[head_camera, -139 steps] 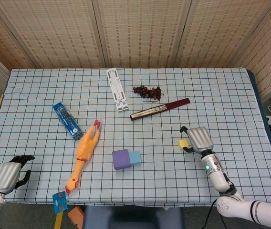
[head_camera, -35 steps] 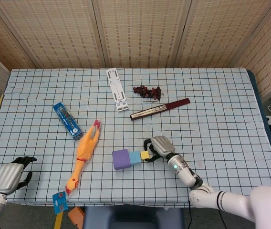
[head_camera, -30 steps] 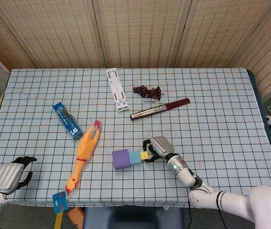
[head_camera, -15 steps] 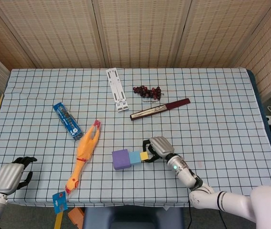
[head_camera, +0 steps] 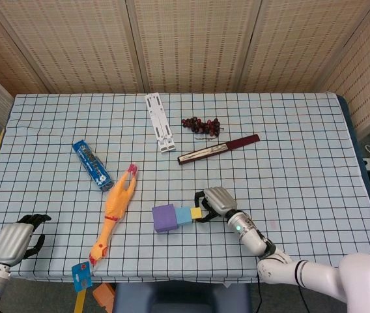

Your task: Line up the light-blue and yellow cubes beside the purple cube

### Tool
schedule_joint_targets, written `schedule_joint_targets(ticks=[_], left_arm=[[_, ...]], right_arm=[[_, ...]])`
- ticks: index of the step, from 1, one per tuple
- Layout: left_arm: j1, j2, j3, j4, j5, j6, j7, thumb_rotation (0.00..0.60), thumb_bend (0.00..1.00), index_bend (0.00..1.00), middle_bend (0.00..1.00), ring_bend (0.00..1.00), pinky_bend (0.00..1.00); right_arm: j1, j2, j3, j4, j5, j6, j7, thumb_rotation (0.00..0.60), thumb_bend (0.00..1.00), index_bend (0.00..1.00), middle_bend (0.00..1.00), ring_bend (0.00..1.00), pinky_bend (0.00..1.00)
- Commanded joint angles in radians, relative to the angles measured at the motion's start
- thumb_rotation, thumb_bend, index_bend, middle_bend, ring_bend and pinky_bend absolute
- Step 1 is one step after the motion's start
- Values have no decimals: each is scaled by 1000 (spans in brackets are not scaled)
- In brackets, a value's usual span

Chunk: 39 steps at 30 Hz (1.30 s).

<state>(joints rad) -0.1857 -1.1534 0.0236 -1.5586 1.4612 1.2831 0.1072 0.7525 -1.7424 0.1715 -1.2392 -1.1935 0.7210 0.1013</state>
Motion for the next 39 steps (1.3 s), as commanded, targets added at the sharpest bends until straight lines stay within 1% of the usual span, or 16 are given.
schedule_joint_targets(ticks=[1,5,8,12,19,21,22,23,24,28,30,32,34,39], left_arm=[[0,0,0,0,0,0,0,600,498,311,319,294,566],[1,0,1,-1,0,0,1,600,499,311,319,294,566],[0,0,1,-1,2,1,3,600,499,311,319,294,566],[0,-1,2,-2,1,-1,5,600,498,311,319,294,566],[-2,0,1,-4,0,-4,8,600,498,311,319,294,566],[0,-1,3,-5,0,-3,9,600,499,311,319,294,567],[0,-1,3,-5,0,-2,10,600,499,311,319,294,567],[-1,-1,3,-5,0,-3,10,600,499,311,319,294,566],[-1,-2,3,-5,0,-3,11,600,499,311,319,294,566],[-3,-2,3,-5,-2,-8,13,600,499,311,319,294,566],[-2,-2,4,-6,-1,-7,14,600,499,311,319,294,566],[-2,-2,4,-6,-1,-6,13,600,499,311,319,294,566],[-1,-2,4,-6,-2,-6,12,600,499,311,319,294,567],[-3,-1,4,-6,-2,-9,11,600,498,311,319,294,567]], right_arm=[[0,4,-2,-4,-1,-1,-2,600,60,524,912,943,1000],[0,6,-2,-8,-1,0,-3,600,60,464,912,943,1000],[-1,16,-4,-19,-3,4,-9,600,60,399,912,943,1000],[-8,52,-5,-55,-7,13,-14,600,60,365,912,943,1000],[-19,114,-5,-116,14,25,-49,600,60,352,912,943,1000],[-21,130,-6,-135,31,29,-71,600,60,367,912,943,1000],[-23,137,-6,-144,40,31,-81,600,68,395,912,943,1000],[-23,142,-6,-152,50,33,-93,600,88,414,912,943,1000],[-24,147,-7,-164,62,35,-108,600,141,441,912,943,1000],[-21,154,-6,-193,119,30,-148,600,420,514,912,943,1000],[-17,156,-5,-200,147,22,-160,600,500,534,914,943,1000],[-12,156,-5,-201,166,17,-170,600,559,548,916,944,1000],[-8,154,-7,-198,183,7,-176,600,593,552,916,944,1000],[9,158,-4,-197,228,-64,-141,600,649,551,916,945,1000]])
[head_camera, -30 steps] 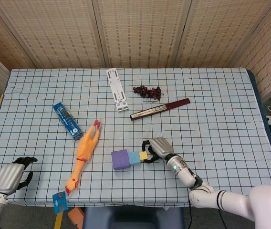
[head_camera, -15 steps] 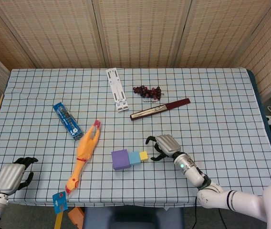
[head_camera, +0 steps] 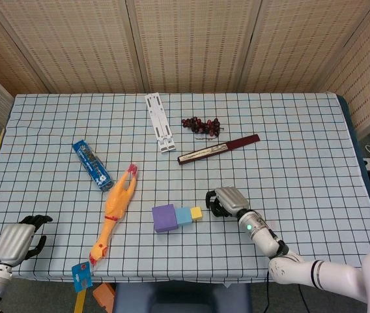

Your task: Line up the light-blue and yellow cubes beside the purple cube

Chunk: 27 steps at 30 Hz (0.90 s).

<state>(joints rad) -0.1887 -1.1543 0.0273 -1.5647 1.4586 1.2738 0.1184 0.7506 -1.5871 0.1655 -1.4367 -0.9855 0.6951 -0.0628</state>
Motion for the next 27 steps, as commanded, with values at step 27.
schedule_joint_targets(ticks=[27], left_arm=[[0,5,3,-5,3,0,-6,600,498,311,319,294,567]], right_arm=[[8,-38,2,87,-126,-92,216,600,659,550,919,948,1000]])
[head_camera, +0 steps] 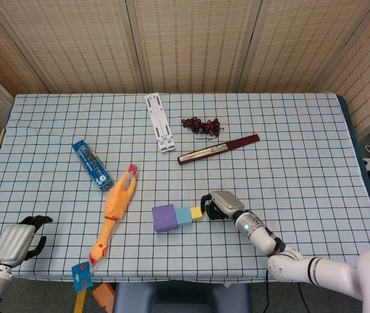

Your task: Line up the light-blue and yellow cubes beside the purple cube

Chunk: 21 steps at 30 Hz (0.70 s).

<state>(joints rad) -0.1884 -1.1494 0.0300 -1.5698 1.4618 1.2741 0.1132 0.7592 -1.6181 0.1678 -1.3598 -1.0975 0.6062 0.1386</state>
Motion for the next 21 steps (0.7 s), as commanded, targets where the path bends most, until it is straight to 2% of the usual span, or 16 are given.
schedule_joint_targets(ticks=[1,21], left_arm=[[0,1,0,0,0,0,-1,600,498,311,319,294,567],[-1,-1,-2,3,1,1,-2,600,498,311,320,293,567]], right_arm=[[-1,-9,-1,15,-19,-3,21,600,659,550,919,948,1000],[2,-50,-3,78,-109,4,118,600,659,550,920,948,1000]])
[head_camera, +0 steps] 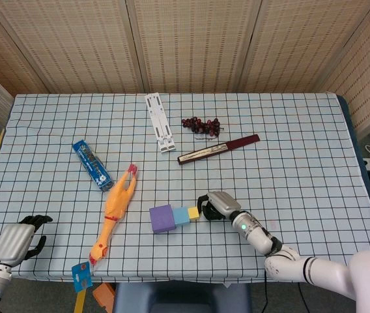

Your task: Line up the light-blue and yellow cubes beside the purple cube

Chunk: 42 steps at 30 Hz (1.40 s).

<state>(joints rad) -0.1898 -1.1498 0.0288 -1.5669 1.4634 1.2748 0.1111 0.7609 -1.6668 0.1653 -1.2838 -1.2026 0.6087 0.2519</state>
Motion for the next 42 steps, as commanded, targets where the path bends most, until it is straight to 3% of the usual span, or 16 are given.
schedule_joint_targets(ticks=[1,8,13,17,20,23,26,29,33,42], left_arm=[[0,-1,0,1,0,0,1,600,498,311,320,294,567],[2,-1,1,4,4,5,-2,600,498,311,320,295,567],[4,1,-4,5,-2,11,-3,600,498,311,320,294,567],[11,2,-9,2,-5,27,-4,600,498,311,321,296,568],[14,3,-12,-1,-1,40,-1,600,498,311,323,296,567],[18,3,-12,-2,7,54,3,600,497,311,323,296,568],[22,1,-14,0,19,70,2,600,497,311,319,296,568],[24,0,-12,2,25,75,9,600,497,311,318,296,568],[24,-1,-8,-2,30,74,25,600,497,311,318,296,568],[23,0,-9,-3,29,70,27,600,497,311,319,296,569]], right_arm=[[0,-3,-1,2,-6,2,8,600,659,550,919,948,1000],[-12,28,-25,-12,-34,28,-22,600,645,523,919,948,1000],[-76,133,-70,-108,-49,169,-192,600,512,493,919,928,1000],[-184,246,-118,-223,-59,403,-448,600,362,500,913,838,1000],[-300,285,-141,-261,-97,653,-604,600,252,483,849,744,1000],[-420,281,-153,-177,-157,886,-633,600,186,461,753,644,959],[-499,276,-149,-80,-152,982,-581,600,152,431,655,535,842],[-541,275,-129,-28,-114,1000,-533,600,126,392,540,381,692],[-550,272,-104,6,-124,999,-491,600,115,372,440,247,554],[-566,263,-100,22,-170,994,-499,600,114,347,363,178,482]])
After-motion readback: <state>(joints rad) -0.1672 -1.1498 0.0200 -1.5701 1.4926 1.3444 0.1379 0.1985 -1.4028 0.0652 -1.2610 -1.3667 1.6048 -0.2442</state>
